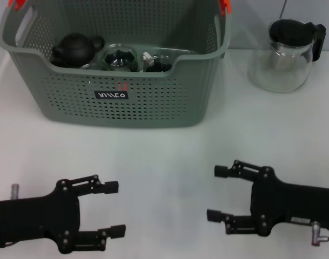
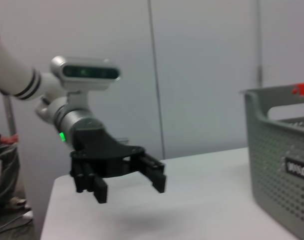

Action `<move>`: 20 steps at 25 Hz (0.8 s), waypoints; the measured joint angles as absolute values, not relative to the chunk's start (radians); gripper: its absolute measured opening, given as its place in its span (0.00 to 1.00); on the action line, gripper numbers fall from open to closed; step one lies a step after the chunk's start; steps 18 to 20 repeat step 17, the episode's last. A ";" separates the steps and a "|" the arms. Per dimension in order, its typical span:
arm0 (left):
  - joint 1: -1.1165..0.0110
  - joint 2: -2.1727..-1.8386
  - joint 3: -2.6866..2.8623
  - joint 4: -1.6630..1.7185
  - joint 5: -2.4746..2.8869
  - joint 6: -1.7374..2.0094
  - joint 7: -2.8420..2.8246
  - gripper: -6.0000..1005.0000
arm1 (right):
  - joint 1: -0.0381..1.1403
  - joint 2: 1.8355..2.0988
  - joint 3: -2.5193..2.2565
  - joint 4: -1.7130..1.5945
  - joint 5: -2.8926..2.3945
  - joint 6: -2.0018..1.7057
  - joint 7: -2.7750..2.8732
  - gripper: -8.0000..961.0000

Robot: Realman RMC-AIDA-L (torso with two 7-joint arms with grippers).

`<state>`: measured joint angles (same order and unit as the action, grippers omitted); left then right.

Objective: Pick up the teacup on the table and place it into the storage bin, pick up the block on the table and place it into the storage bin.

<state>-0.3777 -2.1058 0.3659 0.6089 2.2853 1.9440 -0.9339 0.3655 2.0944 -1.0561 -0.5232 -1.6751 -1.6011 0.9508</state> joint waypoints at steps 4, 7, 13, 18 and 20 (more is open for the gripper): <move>-0.386 -2.109 0.382 0.605 2.286 1.942 -0.931 0.80 | 0.378 2.094 -1.055 -0.504 -1.691 -1.601 0.946 0.93; -0.387 -2.111 0.387 0.603 2.286 1.941 -0.931 0.80 | 0.379 2.095 -1.050 -0.503 -1.697 -1.601 0.946 0.93; -0.388 -2.111 0.391 0.596 2.286 1.933 -0.930 0.80 | 0.389 2.096 -1.050 -0.502 -1.706 -1.601 0.953 0.93; -0.389 -2.111 0.391 0.594 2.285 1.931 -0.930 0.80 | 0.393 2.095 -1.051 -0.501 -1.710 -1.601 0.955 0.93; -0.389 -2.111 0.391 0.594 2.285 1.931 -0.930 0.80 | 0.393 2.095 -1.051 -0.501 -1.710 -1.601 0.955 0.93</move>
